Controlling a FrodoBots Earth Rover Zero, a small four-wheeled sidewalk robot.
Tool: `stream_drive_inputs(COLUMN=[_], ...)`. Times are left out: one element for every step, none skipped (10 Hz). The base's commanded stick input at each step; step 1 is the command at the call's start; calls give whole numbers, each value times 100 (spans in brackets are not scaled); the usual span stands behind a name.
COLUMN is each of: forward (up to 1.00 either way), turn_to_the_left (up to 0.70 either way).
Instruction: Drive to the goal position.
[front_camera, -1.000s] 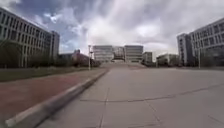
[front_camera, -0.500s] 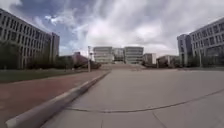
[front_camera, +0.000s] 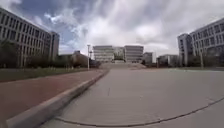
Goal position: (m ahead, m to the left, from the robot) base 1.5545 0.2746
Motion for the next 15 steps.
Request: stream_drive_inputs(forward=[70,70,70,70,70,70,70,70,70,70,70,70,70,70,70], turn_to_the_left=[0,0,0,0,0,0,0,0,0,0,0,0,0,0,0])
